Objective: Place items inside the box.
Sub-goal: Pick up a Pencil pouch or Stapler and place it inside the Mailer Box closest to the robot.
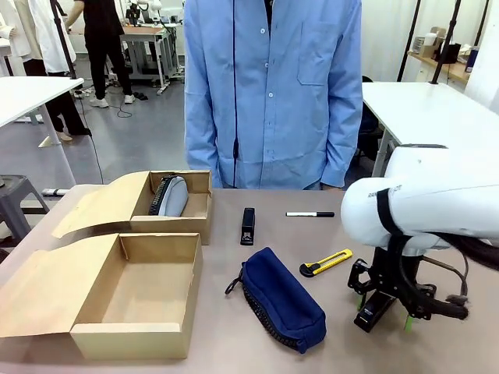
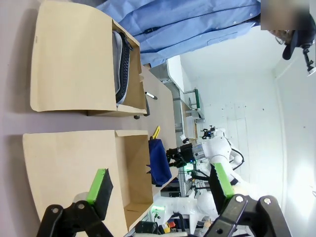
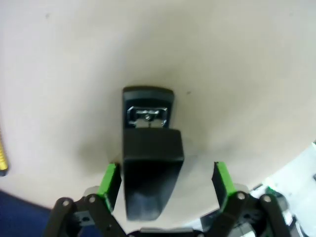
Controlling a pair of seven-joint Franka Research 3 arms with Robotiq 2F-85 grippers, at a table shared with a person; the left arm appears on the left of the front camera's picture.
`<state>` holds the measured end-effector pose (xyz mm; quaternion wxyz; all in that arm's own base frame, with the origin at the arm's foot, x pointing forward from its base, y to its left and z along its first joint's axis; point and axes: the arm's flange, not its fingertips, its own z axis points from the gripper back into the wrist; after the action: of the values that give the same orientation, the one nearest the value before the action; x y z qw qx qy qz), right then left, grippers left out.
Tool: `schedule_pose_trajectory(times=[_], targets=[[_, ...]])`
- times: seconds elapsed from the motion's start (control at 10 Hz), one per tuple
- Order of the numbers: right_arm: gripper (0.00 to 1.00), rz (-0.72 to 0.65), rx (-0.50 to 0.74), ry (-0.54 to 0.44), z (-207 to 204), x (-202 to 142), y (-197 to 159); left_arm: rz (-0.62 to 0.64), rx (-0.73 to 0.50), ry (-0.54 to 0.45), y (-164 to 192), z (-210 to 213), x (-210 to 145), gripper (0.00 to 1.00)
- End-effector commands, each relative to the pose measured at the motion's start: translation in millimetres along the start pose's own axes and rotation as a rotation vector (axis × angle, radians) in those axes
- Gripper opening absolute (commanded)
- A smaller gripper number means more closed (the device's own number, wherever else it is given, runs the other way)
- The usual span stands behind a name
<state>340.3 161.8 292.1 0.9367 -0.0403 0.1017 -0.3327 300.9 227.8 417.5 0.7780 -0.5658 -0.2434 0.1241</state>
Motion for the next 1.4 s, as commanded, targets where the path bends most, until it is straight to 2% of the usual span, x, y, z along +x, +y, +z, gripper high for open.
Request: schedule_pose_trajectory(times=[0.0,0.1,0.2,0.3,0.4,0.7,0.9,1.2,1.3], targets=[[0.41,0.004,-0.025,0.002,-1.3,7.0,10.0,-0.022,-0.021,-0.009,-1.2,0.2,-0.1,1.0],[0.3,0.013,-0.019,0.006,-2.5,6.9,10.6,-0.022,-0.021,-0.009,-1.2,0.2,-0.1,1.0],[0.0,0.015,-0.014,0.002,-2.3,6.8,10.8,-0.022,-0.021,-0.009,-1.2,0.2,-0.1,1.0],[0.24,0.013,-0.008,-0.002,-2.7,6.7,11.0,-0.022,-0.021,-0.009,-1.2,0.2,-0.1,1.0],[0.0,0.014,-0.004,-0.009,-3.4,6.3,10.8,-0.022,-0.021,-0.009,-1.2,0.2,-0.1,1.0],[0.0,0.017,0.003,-0.014,-3.8,5.6,9.8,-0.022,-0.021,-0.009,-1.2,0.2,-0.1,1.0],[0.0,0.072,0.047,-0.039,12.8,5.9,-1.0,-0.022,-0.021,-0.009,-1.2,0.2,-0.1,1.0],[0.0,0.437,0.217,-0.071,105.8,-12.0,-59.5,-0.022,-0.021,-0.009,-1.2,0.2,-0.1,1.0],[0.0,0.549,0.25,-0.054,131.7,-21.3,-80.7,-0.022,-0.021,-0.009,-1.2,0.2,-0.1,1.0]])
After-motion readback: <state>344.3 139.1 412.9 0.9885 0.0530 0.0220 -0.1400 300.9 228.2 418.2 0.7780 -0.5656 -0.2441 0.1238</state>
